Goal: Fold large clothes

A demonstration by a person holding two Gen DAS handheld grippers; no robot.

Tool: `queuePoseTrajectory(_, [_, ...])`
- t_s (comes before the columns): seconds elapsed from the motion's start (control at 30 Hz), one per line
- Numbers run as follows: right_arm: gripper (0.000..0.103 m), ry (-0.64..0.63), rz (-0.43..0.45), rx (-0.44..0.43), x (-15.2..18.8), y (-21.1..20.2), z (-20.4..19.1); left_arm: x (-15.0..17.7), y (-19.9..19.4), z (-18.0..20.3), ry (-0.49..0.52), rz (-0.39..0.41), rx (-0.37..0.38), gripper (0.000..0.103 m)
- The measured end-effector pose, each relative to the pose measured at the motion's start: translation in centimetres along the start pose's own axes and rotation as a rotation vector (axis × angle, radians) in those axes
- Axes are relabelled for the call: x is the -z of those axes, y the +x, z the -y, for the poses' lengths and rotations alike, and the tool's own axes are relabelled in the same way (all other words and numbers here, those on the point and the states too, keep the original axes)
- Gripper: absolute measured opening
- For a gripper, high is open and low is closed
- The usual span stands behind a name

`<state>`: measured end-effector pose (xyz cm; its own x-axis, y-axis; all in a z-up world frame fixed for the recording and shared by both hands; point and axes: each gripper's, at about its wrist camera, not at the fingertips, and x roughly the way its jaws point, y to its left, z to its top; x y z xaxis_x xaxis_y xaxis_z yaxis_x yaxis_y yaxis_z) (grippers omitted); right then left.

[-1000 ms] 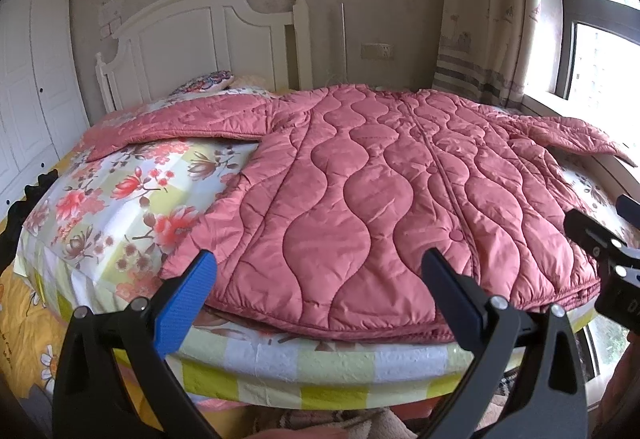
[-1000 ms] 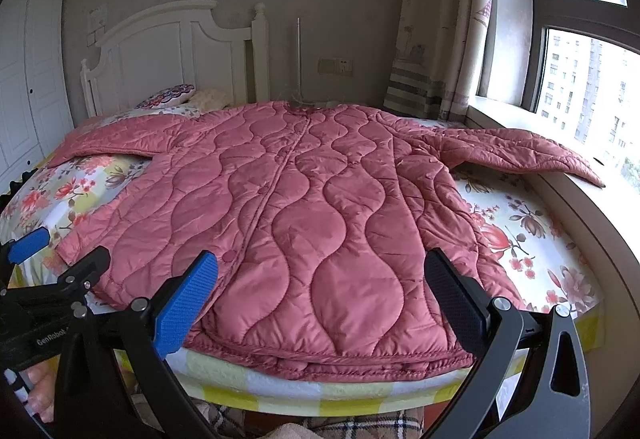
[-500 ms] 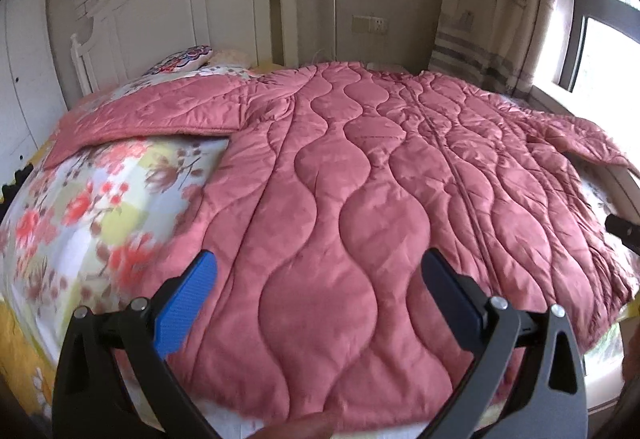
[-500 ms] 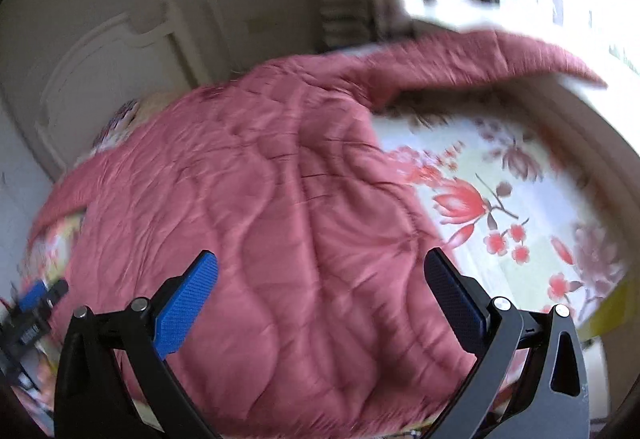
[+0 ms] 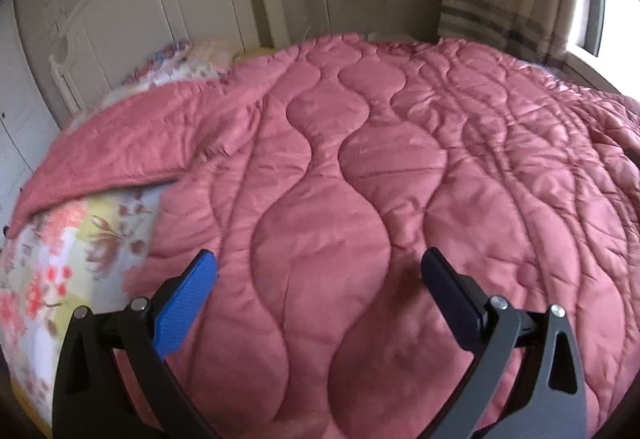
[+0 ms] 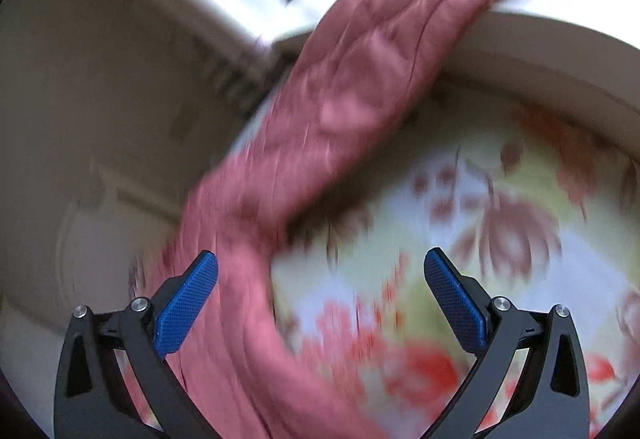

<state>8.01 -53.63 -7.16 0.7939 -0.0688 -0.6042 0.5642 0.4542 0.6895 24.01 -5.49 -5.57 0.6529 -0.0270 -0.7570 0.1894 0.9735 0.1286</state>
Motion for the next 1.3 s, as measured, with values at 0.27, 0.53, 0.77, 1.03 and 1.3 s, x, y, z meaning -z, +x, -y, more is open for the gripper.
queuePoseTrajectory(0.27, [0.076, 0.179, 0.096, 0.105, -4.8, 4.9, 1.4, 0.2, 1.6, -0.5, -0.030, -0.047, 0.055, 0.101])
queuePoseTrajectory(0.53, [0.034, -0.314, 0.395, 0.208, -6.8, 4.3, -12.1, 0.3, 1.5, -0.4, -0.029, -0.046, 0.052, 0.101])
queuePoseTrajectory(0.77, [0.036, -1.403, 0.345, 0.186, 11.7, 10.1, -30.0, 0.2, 1.6, -0.4, -0.029, -0.045, 0.054, 0.101])
queuePoseTrajectory(1.03, [0.087, -1.560, 0.052, 0.240, 19.7, 15.7, -26.8, 0.3, 1.5, -0.3, -0.029, -0.044, 0.056, 0.101])
queuePoseTrajectory(1.3, [0.087, -1.036, 0.136, 0.300, 6.4, 11.2, -20.8, 0.2, 1.5, -0.3, -0.028, -0.045, 0.053, 0.101])
